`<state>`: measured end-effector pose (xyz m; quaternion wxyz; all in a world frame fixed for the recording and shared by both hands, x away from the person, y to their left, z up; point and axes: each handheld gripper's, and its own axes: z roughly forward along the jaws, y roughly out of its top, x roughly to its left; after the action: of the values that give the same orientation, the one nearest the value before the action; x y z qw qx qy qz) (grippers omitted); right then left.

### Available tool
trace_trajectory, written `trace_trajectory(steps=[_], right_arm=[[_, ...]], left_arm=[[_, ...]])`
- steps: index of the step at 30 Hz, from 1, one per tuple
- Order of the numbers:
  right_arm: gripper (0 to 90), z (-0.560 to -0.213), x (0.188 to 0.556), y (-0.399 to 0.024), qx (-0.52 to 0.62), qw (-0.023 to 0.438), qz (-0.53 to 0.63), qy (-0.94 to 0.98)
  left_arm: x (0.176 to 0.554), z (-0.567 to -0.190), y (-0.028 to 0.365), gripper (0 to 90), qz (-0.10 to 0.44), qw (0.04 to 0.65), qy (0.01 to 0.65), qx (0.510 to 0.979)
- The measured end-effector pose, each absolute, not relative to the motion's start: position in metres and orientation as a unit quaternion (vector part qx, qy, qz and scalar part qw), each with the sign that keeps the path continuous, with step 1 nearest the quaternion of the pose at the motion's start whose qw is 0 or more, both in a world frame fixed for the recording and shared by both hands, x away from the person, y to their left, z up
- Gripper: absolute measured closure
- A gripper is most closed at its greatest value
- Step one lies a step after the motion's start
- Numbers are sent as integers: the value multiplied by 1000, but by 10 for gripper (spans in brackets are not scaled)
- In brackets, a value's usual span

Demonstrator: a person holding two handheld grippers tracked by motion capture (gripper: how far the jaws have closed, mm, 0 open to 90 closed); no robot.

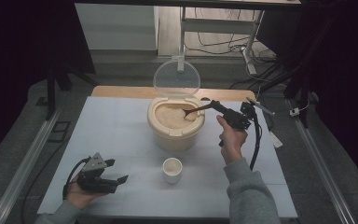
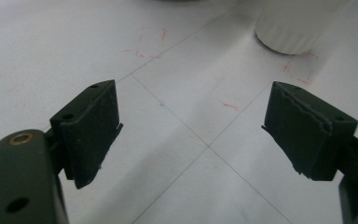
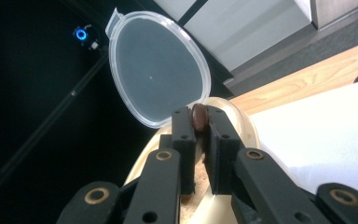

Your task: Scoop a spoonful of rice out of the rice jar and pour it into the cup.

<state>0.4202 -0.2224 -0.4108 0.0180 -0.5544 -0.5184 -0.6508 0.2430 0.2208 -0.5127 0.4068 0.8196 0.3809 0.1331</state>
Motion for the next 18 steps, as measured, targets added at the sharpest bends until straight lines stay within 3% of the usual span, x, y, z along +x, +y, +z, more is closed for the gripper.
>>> trace_trajectory(steps=[18], right_arm=[[831, -410, 419, -238, -578, 59, -660, -477]], left_arm=[[243, -513, 220, 178, 133, 405, 380, 821]])
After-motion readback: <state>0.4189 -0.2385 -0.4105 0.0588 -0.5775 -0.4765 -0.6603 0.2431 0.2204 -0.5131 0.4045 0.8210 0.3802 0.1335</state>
